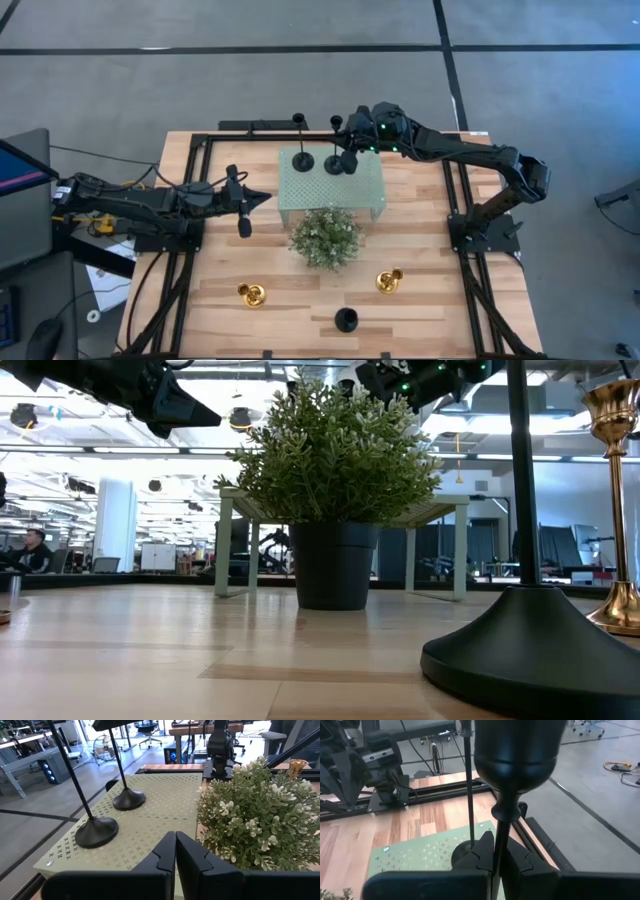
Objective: Pick & Place candle stick holders
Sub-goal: Put the top black candle holder on the shelf
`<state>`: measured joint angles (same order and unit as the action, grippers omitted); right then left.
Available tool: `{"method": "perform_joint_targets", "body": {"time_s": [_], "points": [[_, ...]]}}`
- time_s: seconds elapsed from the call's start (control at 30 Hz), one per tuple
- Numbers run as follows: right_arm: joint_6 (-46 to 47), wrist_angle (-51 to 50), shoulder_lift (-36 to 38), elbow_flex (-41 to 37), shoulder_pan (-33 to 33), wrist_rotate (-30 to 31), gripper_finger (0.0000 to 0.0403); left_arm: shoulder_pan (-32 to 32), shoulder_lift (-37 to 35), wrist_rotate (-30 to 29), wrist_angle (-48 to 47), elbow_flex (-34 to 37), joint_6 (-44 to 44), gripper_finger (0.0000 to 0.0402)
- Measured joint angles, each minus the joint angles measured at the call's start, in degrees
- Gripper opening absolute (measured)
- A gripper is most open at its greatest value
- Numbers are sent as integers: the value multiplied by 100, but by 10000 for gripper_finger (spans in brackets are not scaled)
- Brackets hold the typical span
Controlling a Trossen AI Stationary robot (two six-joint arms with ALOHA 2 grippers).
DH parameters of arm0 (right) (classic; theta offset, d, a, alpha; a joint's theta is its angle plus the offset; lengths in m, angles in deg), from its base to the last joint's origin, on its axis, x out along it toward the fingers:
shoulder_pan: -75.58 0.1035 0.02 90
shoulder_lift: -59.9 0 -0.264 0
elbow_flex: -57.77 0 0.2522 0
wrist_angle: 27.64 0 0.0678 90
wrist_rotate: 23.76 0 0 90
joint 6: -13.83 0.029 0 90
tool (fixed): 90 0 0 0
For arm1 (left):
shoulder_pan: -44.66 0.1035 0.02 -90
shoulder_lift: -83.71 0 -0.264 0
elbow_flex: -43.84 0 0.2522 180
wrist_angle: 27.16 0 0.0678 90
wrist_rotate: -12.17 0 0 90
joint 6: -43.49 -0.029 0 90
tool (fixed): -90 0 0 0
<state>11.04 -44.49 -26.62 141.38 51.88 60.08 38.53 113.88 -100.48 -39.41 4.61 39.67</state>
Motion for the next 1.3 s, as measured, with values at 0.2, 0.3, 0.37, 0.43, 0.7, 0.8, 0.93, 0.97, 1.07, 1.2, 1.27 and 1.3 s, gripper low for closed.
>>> {"method": "perform_joint_targets", "body": {"time_s": [0.2, 0.3, 0.37, 0.43, 0.7, 0.8, 0.93, 0.97, 1.07, 1.2, 1.27, 1.3], "points": [[-17, 193, -8, -4, 0, 4, 1, 0, 0, 0, 1, 0, 0, 11], [-19, 224, -7, -4, 0, 7, 1, 0, 0, 0, 2, 0, 0, 11], [-19, 208, -9, -4, -2, 7, 1, 0, 0, 0, 0, 0, 2, 11], [-20, 216, -9, -4, -2, 7, 1, 0, 0, 0, 0, 0, 1, 11], [-19, 221, -7, -4, -2, 14, 6, 0, 0, 0, 0, 0, 2, 11], [-19, 221, -9, -4, -2, 15, 7, -1, 0, 0, 0, 0, 2, 11], [-21, 223, -7, -4, -2, 15, 12, 0, 0, 0, 1, 0, 2, 11], [-21, 223, -7, -4, -2, 15, 14, -1, 0, 0, 0, 0, 2, 11], [-73, 228, -7, -4, -3, 15, 27, 0, 0, 0, 0, 0, 2, 11], [-170, 227, -8, -4, -2, 17, 54, 0, 0, 0, 0, 0, 2, 11], [-171, 227, -7, -4, -4, 17, 69, -1, 0, 0, 0, 0, 2, 11], [-181, 227, -7, -4, -4, 17, 77, 0, 0, 1, 1, 0, 2, 11]]}}
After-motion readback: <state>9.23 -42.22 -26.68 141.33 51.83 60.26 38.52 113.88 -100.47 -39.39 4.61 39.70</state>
